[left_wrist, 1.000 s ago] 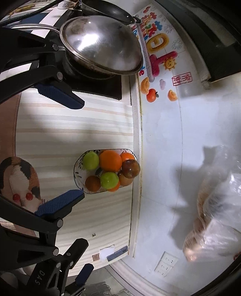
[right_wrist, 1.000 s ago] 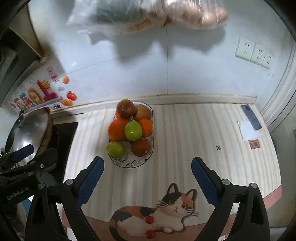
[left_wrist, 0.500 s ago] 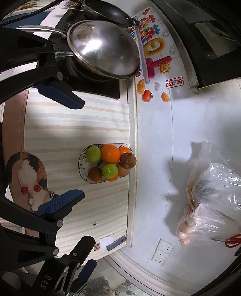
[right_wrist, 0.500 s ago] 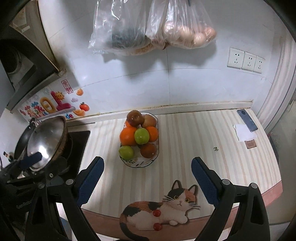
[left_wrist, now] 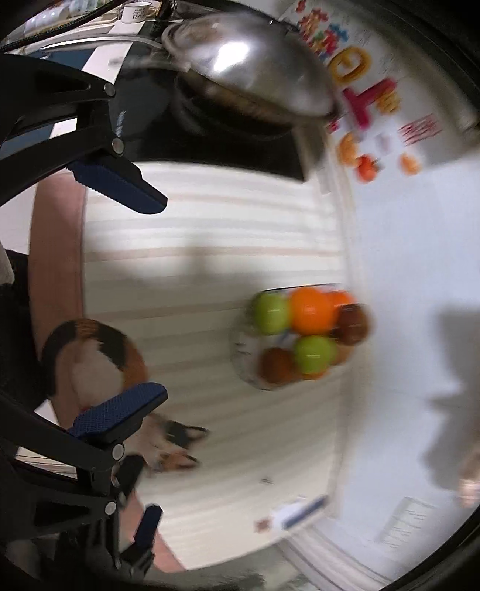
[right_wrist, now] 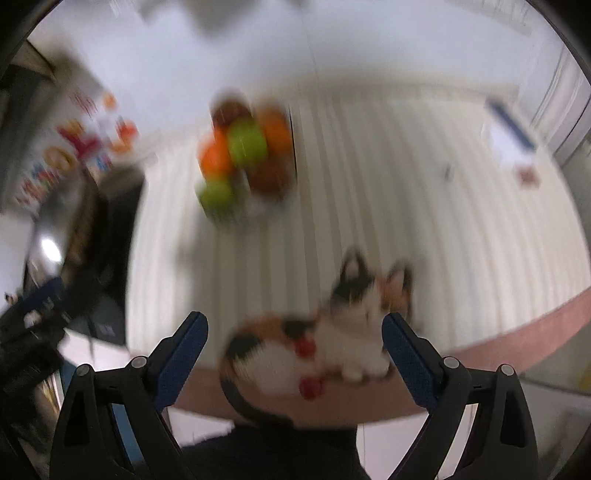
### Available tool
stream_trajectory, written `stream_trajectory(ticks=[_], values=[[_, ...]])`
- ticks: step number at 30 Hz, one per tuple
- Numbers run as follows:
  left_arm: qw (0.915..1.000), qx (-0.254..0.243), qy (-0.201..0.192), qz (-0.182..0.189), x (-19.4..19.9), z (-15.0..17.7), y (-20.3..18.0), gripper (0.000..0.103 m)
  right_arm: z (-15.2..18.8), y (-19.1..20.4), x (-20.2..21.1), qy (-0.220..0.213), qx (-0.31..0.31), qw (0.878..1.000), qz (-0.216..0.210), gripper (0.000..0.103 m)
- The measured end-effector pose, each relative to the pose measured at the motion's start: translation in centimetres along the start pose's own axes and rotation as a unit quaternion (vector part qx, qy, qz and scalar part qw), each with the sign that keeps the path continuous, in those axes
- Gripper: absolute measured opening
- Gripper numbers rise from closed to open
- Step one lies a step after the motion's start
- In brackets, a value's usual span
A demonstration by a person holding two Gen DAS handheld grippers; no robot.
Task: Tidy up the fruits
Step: 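Grasp a cherry tomato with the left tool while the right tool grasps another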
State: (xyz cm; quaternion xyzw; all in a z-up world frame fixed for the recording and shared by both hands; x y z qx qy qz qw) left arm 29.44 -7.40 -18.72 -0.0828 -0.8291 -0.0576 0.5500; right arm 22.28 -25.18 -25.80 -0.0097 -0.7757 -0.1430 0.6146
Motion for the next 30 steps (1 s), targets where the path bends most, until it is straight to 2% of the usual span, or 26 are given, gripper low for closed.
stream_trajectory(ticks=[3,5,7,12,14,15,16,20,24,30], values=[[0.9981,-0.025,0.056,-0.006,-3.4,1.5,-0.9,0.094,2.3,-0.9,-5.0,0.061,-0.005,0.998,0.005,0.091],[0.9955,-0.039,0.086,-0.006,-5.2,2.6,-1.4,0.094,3.4,-1.4,-7.2,0.088,-0.009,0.996,0.004,0.082],[0.9927,-0.046,0.111,-0.001,-6.6,3.6,-1.7,0.094,4.4,-1.6,-8.9,0.106,-0.011,0.994,0.007,0.076],[0.9883,-0.055,0.142,0.003,-8.7,5.0,-2.4,0.094,6.4,-1.1,-11.1,0.130,0.007,0.992,0.004,0.055],[0.9871,-0.057,0.149,0.005,-9.2,5.2,-2.7,0.094,6.9,-0.8,-11.6,0.129,0.016,0.991,0.003,0.040],[0.9866,-0.057,0.153,0.007,-9.4,5.2,-2.8,0.094,6.9,-0.5,-11.4,0.118,0.024,0.993,0.007,0.037],[0.9863,-0.056,0.155,0.010,-9.5,5.2,-2.9,0.094,6.9,-0.4,-11.3,0.114,0.029,0.993,0.006,0.030],[0.9868,-0.062,0.147,0.029,-9.8,4.7,-4.3,0.094,6.1,-1.4,-9.5,0.086,0.018,0.996,0.003,0.030],[0.9858,-0.077,0.137,0.059,-10.5,4.5,-6.9,0.094,4.4,-4.3,-7.0,0.052,-0.015,0.999,0.011,0.030],[0.9766,-0.116,0.150,0.101,-12.3,5.0,-11.8,0.093,3.0,-8.1,-6.3,0.040,-0.045,0.998,0.034,0.030]])
Point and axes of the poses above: each gripper's, at about its wrist camera, not at the fingertips, and x roughly against the way its jaws point, y to its left, z to its underside, the point moved 2 cm from there along -x, roughly the way its jaws point, and after that the axes turned 3 degrees about -y, right-handed, at the moved point
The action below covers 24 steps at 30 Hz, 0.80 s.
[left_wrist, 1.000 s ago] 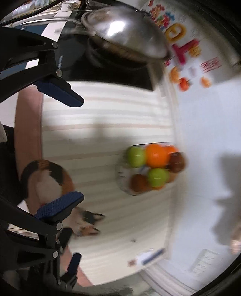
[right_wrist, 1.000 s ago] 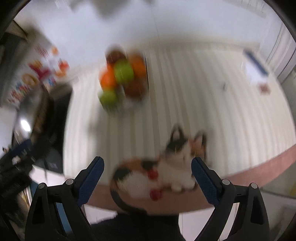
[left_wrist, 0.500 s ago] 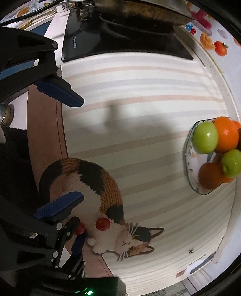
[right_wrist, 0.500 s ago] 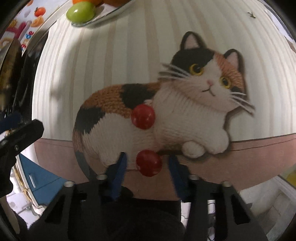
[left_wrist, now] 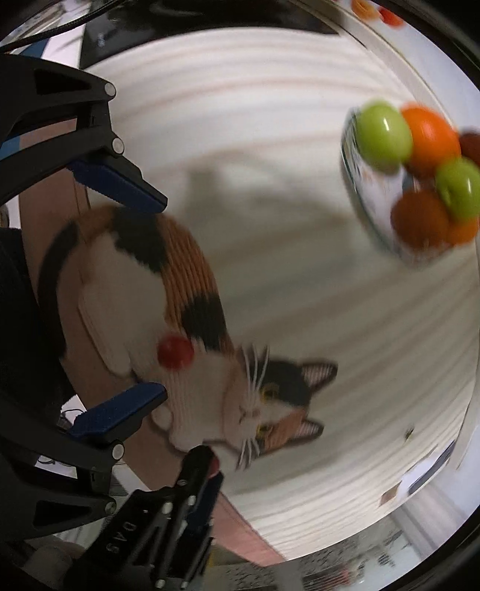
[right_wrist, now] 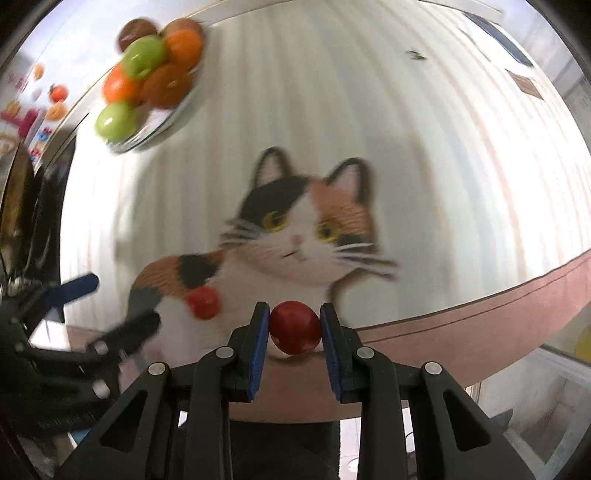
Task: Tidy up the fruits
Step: 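Grasp a cherry tomato with the left tool while the right tool grasps another, then lower both cherry tomatoes onto the plate and open both tools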
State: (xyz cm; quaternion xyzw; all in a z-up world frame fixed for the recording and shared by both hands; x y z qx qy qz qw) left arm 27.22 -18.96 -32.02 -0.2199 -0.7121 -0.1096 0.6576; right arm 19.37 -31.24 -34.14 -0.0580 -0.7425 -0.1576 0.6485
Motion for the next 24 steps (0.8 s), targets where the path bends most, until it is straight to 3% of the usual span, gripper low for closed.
stream_trajectory(ticks=[3,11,13,21,24], values=[[0.9999,-0.016,0.003,0.006,-1.0,-0.5,-1.7,0.082,-0.4,-2.1,-0.1,-0.003,-0.013,1.000,0.003,0.030],[0.9986,-0.047,0.024,0.007,-3.6,-1.2,-4.5,0.031,-1.1,-3.8,-0.6,-0.004,-0.029,1.000,0.002,0.030],[0.9983,-0.052,0.025,0.008,-3.8,-1.4,-4.9,0.024,-1.3,-3.9,-0.4,-0.006,-0.032,0.999,0.001,0.030],[0.9988,-0.042,0.013,0.023,-3.0,-2.0,-4.9,0.022,-3.0,-3.1,0.3,-0.017,-0.025,1.000,-0.005,0.030],[0.9994,-0.023,-0.002,0.028,-1.3,-2.1,-1.8,0.022,-3.8,-2.2,0.9,-0.025,-0.016,1.000,-0.010,0.030]])
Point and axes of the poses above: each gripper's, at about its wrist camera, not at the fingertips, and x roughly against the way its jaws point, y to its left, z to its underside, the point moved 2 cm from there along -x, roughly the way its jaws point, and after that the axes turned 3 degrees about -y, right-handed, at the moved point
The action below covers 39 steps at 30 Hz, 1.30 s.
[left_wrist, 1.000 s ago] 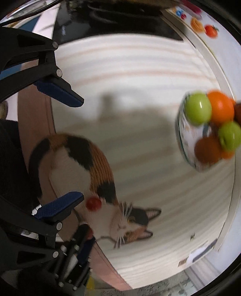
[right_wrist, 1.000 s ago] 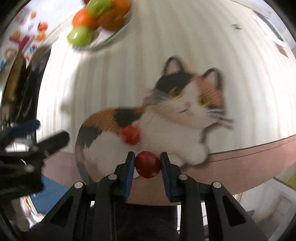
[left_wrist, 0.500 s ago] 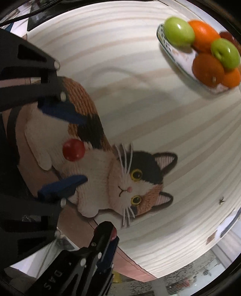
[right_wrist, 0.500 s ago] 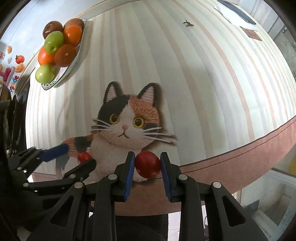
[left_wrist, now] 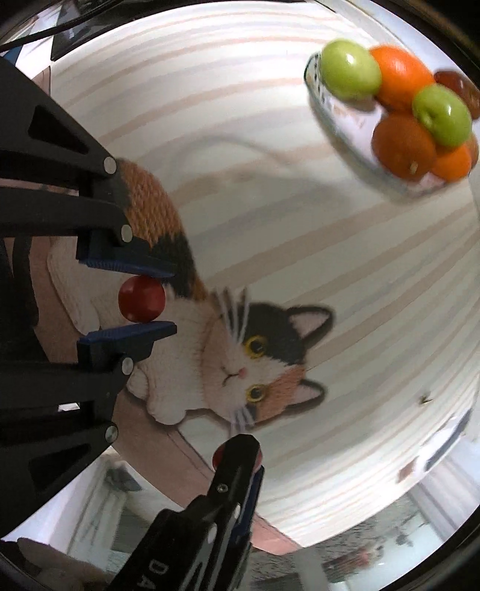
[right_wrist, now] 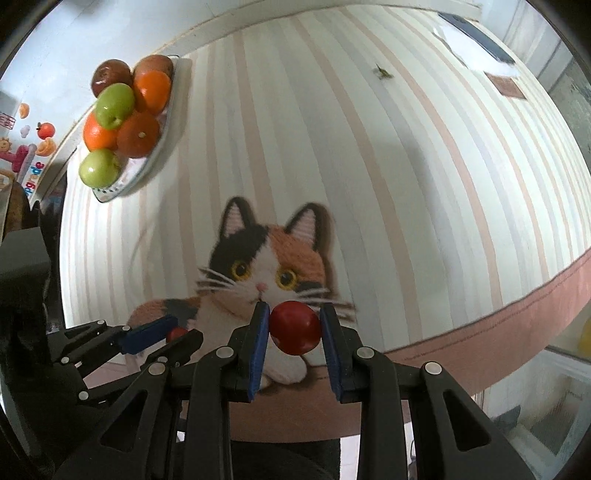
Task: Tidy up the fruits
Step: 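Lower both cherry tomatoes onto the plate and open both tools, then withdraw both open tools from the plate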
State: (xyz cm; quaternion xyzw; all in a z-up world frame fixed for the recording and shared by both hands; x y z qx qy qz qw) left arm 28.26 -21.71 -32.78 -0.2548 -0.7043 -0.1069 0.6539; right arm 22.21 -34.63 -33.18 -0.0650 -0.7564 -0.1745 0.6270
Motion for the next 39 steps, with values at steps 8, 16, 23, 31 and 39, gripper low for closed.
stream_trajectory(ticks=[8,16,23,31,39], values=[[0.9921,0.097,-0.079,0.014,6.6,-3.7,7.3,0.022,-3.8,4.7,0.8,-0.035,0.027,0.997,-0.061,0.030],[0.9735,0.201,-0.097,0.050,6.7,-9.1,14.2,0.022,-8.7,12.0,-3.2,-0.041,0.049,0.985,-0.159,0.030],[0.9671,0.234,-0.072,0.069,4.6,-9.4,16.7,0.023,-11.3,16.6,-6.0,-0.044,0.091,0.982,-0.160,0.030],[0.9625,0.257,-0.062,0.060,5.0,-8.6,17.6,0.033,-11.9,16.7,-6.6,-0.028,0.110,0.982,-0.151,0.070],[0.9662,0.241,-0.092,-0.008,7.9,-6.8,17.9,0.086,-11.6,14.2,-4.1,-0.035,0.118,0.987,-0.099,0.093]])
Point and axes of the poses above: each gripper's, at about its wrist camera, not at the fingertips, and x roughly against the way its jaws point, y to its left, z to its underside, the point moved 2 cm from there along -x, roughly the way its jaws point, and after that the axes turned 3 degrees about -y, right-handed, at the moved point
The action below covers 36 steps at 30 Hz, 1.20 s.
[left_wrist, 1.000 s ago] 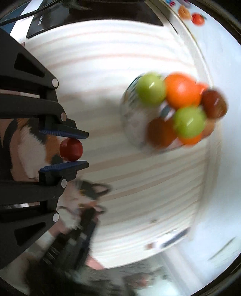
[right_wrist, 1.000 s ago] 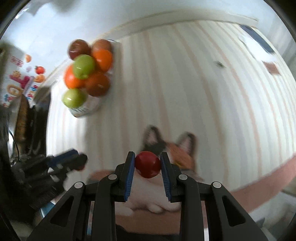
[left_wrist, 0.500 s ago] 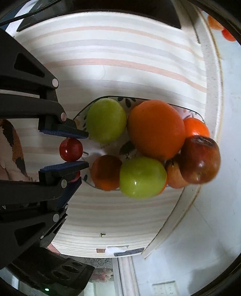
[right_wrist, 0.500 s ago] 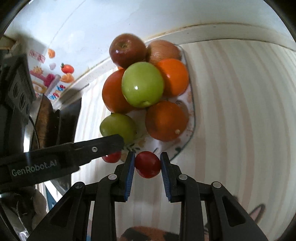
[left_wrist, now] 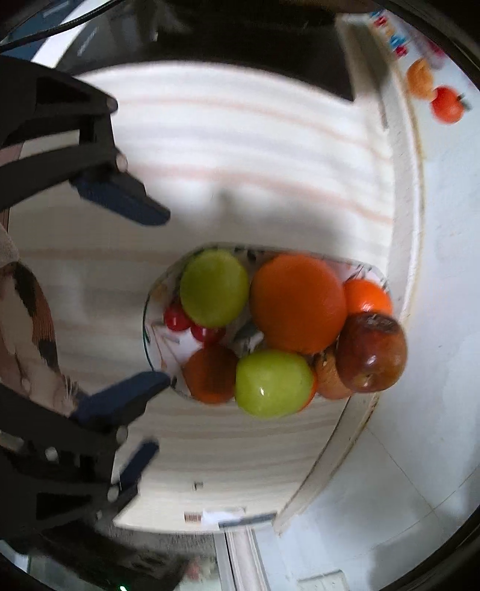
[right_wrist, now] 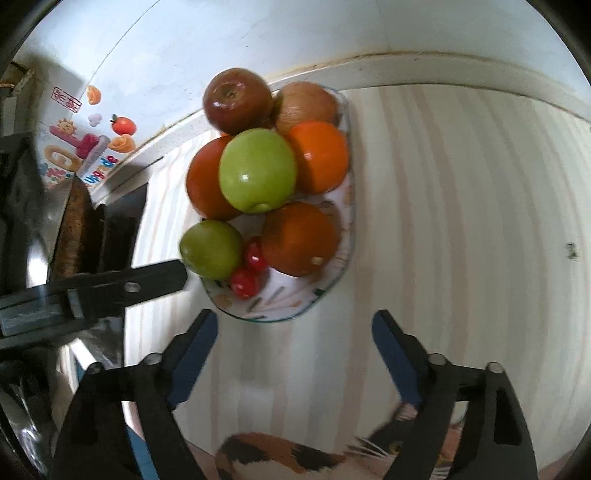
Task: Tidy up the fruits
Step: 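Withdraw both open tools from the plate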
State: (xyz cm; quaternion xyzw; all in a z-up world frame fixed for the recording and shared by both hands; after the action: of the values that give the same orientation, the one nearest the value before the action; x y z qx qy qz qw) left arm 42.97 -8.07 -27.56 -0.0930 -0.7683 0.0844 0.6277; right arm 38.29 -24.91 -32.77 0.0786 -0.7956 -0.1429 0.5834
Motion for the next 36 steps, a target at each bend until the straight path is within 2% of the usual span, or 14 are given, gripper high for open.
stream_trajectory(ticks=[6,13,19,26,36], values=[[0.9964,-0.025,-0.042,-0.069,2.4,1.8,0.5,0.086,0.9,-0.7,2.5,-0.018,0.015,0.997,0.076,0.097],[0.9914,-0.024,-0.078,-0.103,4.9,4.0,0.0,0.086,0.9,-0.5,5.7,-0.047,0.014,0.994,0.101,0.098],[0.9873,-0.019,-0.118,-0.105,8.4,5.6,-0.4,0.086,1.9,0.9,9.6,-0.077,0.024,0.991,0.111,0.098],[0.9811,-0.033,-0.166,-0.095,13.9,9.2,-1.0,0.086,5.2,3.5,16.5,-0.132,0.022,0.983,0.121,0.098],[0.9684,-0.075,-0.228,-0.068,22.4,16.7,-1.4,0.086,14.0,8.0,26.8,-0.207,0.016,0.967,0.147,0.100]])
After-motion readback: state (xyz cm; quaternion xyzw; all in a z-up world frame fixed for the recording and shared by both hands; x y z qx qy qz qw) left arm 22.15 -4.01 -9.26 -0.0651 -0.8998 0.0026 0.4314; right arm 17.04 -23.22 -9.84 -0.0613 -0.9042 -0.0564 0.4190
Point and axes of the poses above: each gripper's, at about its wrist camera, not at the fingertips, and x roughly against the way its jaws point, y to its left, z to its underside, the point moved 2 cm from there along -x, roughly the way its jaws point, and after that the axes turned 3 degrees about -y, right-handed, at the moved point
